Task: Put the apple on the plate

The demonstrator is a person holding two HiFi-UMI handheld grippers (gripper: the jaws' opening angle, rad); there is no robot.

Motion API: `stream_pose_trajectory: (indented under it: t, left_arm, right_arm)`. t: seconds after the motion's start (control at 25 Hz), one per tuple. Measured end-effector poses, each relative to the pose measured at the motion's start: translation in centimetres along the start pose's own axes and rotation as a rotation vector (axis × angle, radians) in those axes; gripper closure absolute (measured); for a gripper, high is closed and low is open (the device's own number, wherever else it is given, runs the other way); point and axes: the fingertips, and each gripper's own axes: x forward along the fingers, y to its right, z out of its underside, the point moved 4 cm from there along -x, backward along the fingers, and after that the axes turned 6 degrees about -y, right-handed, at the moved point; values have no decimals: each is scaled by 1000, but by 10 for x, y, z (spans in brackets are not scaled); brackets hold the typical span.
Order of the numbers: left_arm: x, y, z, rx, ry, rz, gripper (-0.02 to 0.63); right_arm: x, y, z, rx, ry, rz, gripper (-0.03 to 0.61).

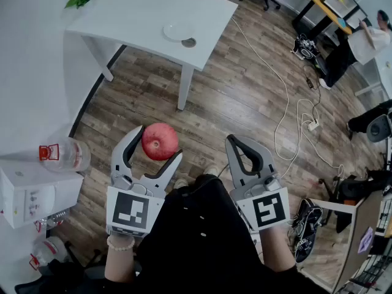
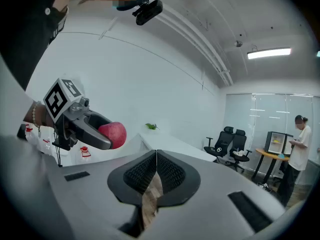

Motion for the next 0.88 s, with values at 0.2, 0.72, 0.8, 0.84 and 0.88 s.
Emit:
stream_pose_trajectory:
  t: [0.2, 0.72, 0.8, 0.84, 0.88]
  left_arm:
    - [2, -1, -2, 66, 33, 13, 241]
    - [1, 0, -7, 28, 23, 2, 241]
    - [0, 0, -9, 30, 27, 2, 241]
    - [-1, 0, -9, 31, 29, 2, 241]
    - [-2, 0, -10, 33, 33, 2, 241]
  right_arm:
    - [1, 0, -1, -4, 9, -3, 537]
    - [-2, 4, -2, 40, 23, 14, 537]
    - [-4, 4, -4, 40, 28, 21, 537]
    - [-5, 4, -4, 40, 31, 24, 537]
    - [-7, 4, -5, 39, 33, 28, 537]
